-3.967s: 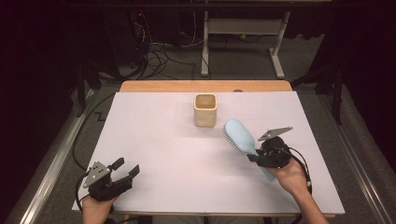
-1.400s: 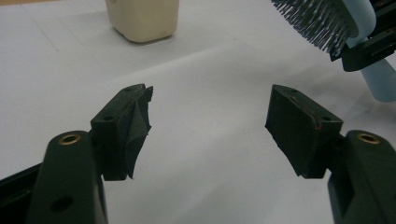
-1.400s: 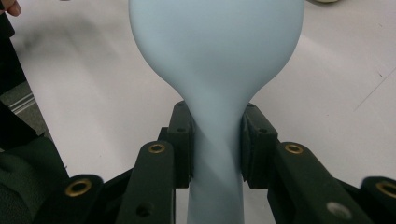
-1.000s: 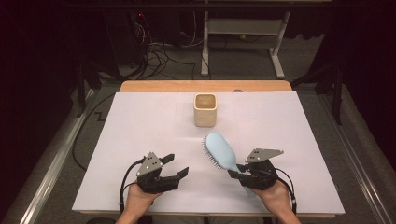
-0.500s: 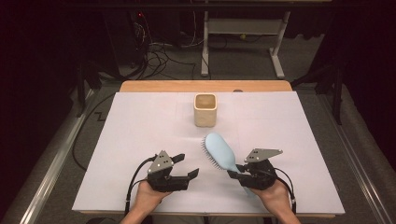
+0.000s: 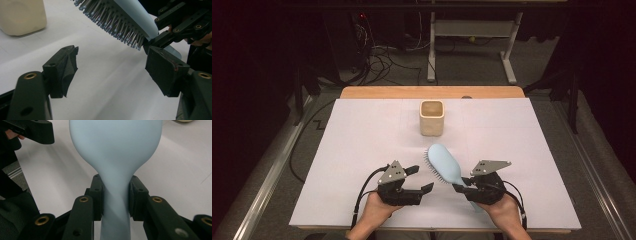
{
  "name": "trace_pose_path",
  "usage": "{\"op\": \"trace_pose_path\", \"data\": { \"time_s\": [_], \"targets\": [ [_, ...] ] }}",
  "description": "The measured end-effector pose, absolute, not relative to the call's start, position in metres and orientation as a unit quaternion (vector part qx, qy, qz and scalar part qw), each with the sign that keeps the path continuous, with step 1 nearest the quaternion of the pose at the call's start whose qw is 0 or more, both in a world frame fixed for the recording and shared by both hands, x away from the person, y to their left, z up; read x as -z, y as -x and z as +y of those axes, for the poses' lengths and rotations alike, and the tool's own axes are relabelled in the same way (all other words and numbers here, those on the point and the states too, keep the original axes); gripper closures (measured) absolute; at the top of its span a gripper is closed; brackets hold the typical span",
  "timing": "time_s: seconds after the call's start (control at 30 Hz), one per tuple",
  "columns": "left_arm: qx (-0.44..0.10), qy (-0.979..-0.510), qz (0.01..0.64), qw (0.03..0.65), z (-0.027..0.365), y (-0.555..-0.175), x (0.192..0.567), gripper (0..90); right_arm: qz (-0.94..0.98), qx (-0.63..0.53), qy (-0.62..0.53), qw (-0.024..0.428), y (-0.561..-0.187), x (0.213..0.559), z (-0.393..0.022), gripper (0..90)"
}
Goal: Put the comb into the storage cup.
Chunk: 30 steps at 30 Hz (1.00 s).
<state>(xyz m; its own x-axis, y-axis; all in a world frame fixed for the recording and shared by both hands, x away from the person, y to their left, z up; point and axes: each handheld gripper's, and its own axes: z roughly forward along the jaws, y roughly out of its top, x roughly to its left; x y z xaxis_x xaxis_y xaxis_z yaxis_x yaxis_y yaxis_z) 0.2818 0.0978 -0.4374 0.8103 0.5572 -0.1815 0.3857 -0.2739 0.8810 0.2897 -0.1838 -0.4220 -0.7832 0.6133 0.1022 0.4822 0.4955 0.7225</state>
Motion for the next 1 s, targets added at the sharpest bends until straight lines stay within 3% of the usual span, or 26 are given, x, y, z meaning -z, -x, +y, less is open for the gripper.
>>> {"op": "trace_pose_path", "data": {
  "time_s": [1.0],
  "targets": [
    [-0.041, -0.800, 0.286, 0.527, 0.056, -0.297, 0.425, 23.1, 0.859, -0.395, -0.312, 0.094, -0.286, 0.419, -0.184, 70.7]
  ]
}}
